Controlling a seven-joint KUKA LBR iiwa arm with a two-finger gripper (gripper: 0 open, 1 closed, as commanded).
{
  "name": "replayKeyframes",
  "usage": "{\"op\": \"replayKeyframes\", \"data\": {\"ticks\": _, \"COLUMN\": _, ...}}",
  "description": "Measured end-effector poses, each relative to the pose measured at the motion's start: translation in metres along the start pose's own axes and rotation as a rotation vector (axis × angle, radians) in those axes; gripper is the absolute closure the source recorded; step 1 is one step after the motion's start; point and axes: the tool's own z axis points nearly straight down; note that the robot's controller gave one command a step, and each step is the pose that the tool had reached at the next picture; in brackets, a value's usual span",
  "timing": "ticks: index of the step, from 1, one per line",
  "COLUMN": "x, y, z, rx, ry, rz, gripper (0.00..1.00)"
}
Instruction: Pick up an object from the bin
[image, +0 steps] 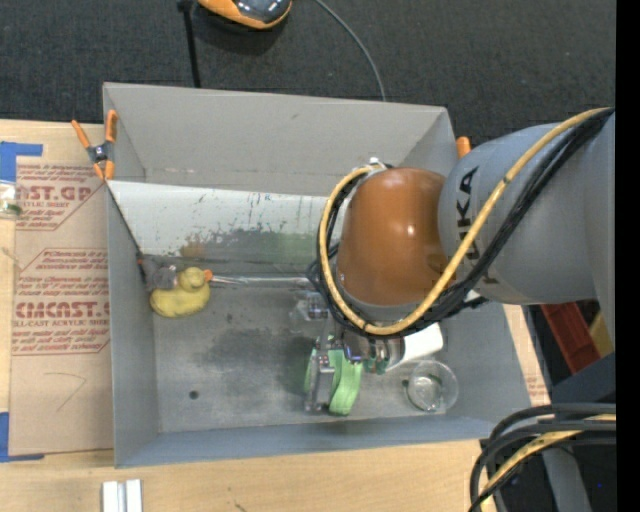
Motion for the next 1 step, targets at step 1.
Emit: {"op": "replayKeyframes", "data": {"ticks": 1, "x": -0.0003, "y": -0.0001, "z": -0.002, "rx": 0.0, "ry": -0.002, "rz": 0.001, "gripper": 0.0}}
